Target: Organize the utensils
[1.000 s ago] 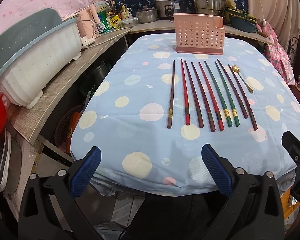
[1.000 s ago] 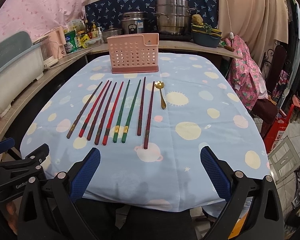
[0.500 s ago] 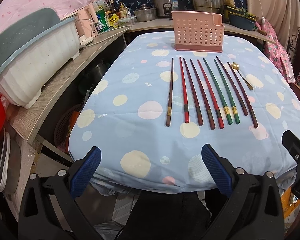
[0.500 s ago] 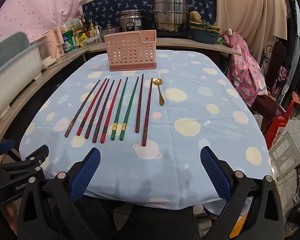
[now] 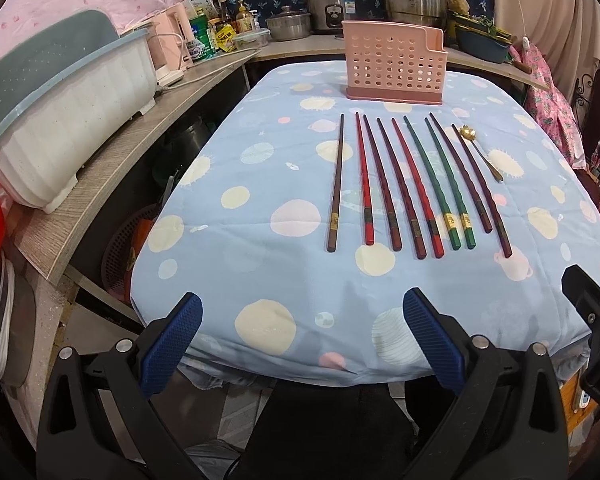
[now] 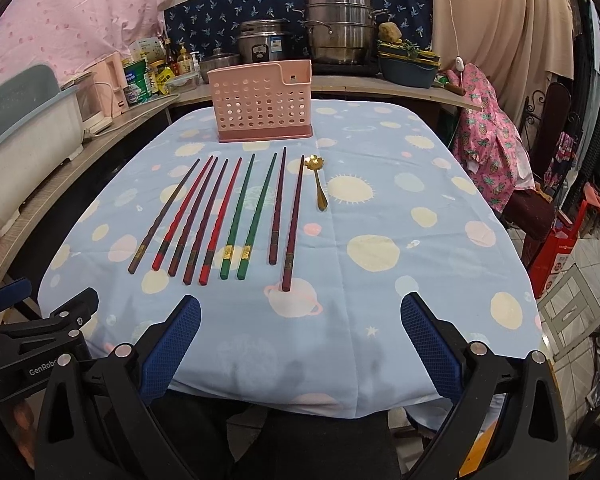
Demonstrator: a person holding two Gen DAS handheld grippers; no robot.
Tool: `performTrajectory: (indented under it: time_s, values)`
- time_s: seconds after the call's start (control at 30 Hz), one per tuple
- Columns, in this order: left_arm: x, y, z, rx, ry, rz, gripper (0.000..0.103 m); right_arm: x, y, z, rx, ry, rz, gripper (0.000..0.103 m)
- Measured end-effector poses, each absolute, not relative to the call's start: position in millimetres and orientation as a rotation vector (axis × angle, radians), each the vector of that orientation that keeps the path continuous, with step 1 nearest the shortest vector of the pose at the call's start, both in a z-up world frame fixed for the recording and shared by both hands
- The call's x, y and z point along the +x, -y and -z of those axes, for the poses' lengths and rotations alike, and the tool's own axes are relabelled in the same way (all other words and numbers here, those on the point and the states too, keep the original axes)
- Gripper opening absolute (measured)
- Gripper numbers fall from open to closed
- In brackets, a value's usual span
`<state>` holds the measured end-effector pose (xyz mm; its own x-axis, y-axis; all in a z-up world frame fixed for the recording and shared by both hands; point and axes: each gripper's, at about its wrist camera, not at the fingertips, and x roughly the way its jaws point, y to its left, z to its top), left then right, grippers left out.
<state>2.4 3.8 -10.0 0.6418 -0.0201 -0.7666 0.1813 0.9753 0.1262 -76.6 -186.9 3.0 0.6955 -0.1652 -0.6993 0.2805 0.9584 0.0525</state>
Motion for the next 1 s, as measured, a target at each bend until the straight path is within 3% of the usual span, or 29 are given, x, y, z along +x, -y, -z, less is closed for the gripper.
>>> performTrajectory:
  time_s: [0.4,0.63,0.8,1.0]
  values:
    - [49.8,-15.9,28.3,0.130,-0.924,0.116,0.094,-61.3,205.0,7.9,0.183,-0.772,0.249,0.096]
    - [85.1,-14.1,52.8,0.102,-0.988,0.128,0.073,-42.1,217.2,16.6,0.212,-0.789,0.254,0.096]
    - [96.0,-5.6,59.4,0.111,-0.988,0.142,0.072,-27.2,223.6,21.4,0.224,-0.793,0.248,0.096]
    - [105.2,0.3,64.8,0.112,-0.993,0.157,0.060,-7.8,231.9,26.3,0.226,-0.788,0.243,0.089]
